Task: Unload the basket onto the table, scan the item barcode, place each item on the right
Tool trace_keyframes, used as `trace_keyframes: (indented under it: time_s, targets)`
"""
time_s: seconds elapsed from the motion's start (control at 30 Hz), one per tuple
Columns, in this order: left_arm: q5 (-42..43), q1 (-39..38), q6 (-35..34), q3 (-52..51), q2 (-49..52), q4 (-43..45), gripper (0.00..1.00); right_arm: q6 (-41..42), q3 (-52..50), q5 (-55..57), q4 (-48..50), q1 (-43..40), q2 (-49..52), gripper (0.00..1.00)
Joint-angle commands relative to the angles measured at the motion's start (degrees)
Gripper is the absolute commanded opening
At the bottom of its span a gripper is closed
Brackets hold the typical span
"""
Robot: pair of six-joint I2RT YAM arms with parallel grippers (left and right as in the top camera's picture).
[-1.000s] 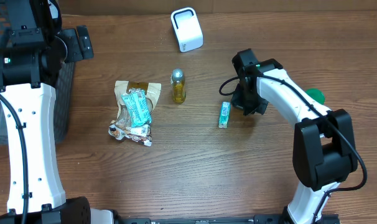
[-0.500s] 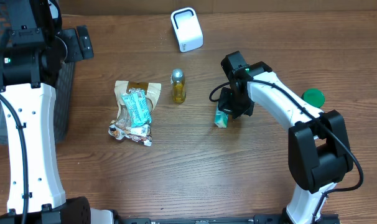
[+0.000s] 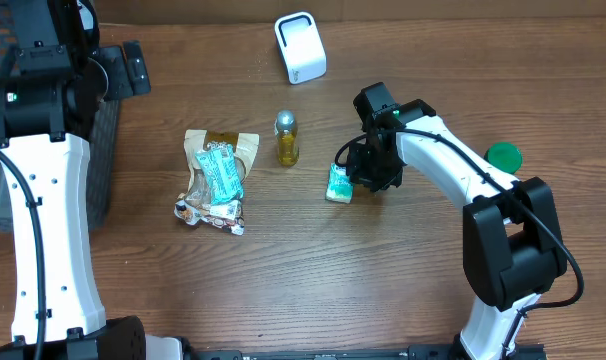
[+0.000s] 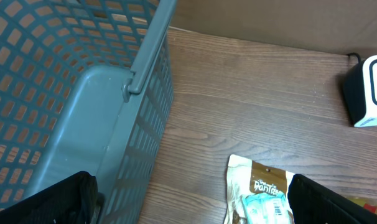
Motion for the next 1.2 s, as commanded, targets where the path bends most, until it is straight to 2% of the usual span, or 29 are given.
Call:
trace_keyframes:
  time_s: [0.0, 0.3, 0.4, 1.17]
  targets:
    - [0.09, -0.04, 0.87, 0.0, 0.2, 0.02, 0.99, -0.24, -0.24, -0.74, 0.44, 0.26, -1.57, 0.31]
    - [0.09, -0.04, 0.87, 0.0, 0.2, 0.02, 0.99, 0.0, -1.44, -3.06, 3.98, 0.26, -0.37, 0.3]
    - [0.09, -0.04, 0.87, 0.0, 0.2, 0.04, 0.99, 0.44, -2.95, -3.17, 5.7, 0.26, -0.31, 0.27]
    - [0.09, -0.04, 0.87, 0.0, 0.2, 0.02, 1.0, 1.9, -11.54, -5.44, 15.91, -1.36, -0.31, 0.25]
